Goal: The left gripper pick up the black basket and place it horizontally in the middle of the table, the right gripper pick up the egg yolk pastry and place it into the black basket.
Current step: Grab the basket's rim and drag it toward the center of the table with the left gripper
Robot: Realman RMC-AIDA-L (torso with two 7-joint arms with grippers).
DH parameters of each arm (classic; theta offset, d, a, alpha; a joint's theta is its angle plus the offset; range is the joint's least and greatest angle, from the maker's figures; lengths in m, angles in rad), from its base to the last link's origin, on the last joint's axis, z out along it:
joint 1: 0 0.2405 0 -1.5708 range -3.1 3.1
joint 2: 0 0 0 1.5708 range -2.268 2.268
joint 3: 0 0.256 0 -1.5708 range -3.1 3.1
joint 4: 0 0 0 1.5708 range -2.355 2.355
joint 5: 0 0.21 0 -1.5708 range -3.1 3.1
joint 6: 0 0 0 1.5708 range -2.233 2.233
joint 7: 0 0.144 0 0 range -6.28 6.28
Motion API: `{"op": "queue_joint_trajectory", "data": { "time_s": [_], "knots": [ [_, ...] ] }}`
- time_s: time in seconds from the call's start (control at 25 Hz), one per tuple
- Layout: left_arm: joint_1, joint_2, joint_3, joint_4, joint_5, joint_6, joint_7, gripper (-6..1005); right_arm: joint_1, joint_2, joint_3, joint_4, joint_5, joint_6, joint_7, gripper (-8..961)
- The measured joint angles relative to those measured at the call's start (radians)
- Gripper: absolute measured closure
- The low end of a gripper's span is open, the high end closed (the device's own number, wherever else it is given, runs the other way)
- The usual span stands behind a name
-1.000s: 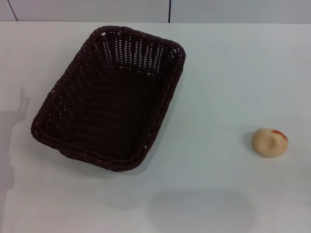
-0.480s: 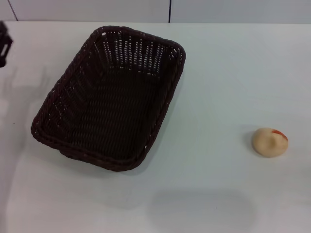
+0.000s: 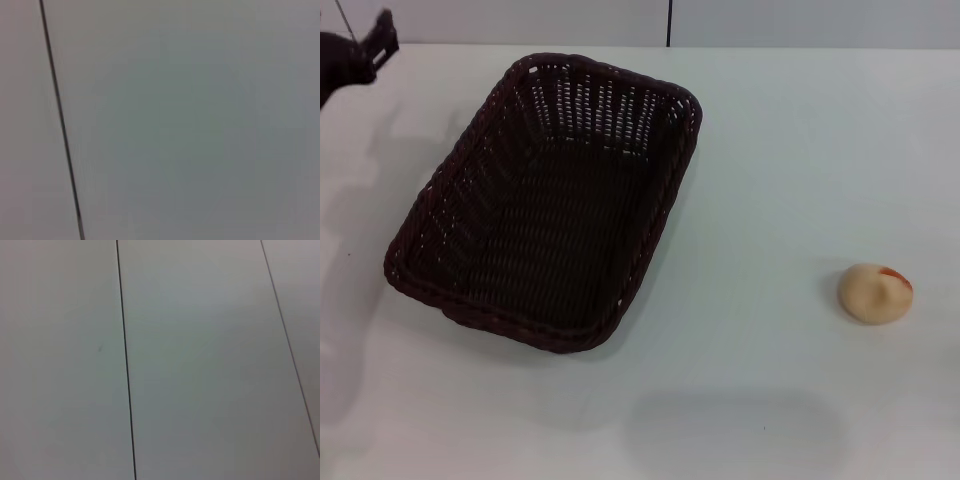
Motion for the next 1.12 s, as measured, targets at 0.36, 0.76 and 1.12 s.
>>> {"op": "queue_joint_trajectory", "data": {
  "time_s": [0.36,0.76,1.12],
  "knots": [
    [-0.025,-0.001,-0.082,-0.353,0.033,-0.565,0.086,245,0.0,0.0,0.002,-0.003,0.0,0.001,0.0,149],
    [-0.188,-0.084,-0.239,-0.534,0.006,-1.18,0.271,255,0.001,0.0,-0.001,-0.005,-0.002,0.009,0.0,150],
    [-0.294,-0.086,-0.27,-0.638,0.004,-1.528,0.272,265,-0.008,0.001,-0.003,-0.006,-0.001,0.012,0.0,150]
  ]
}}
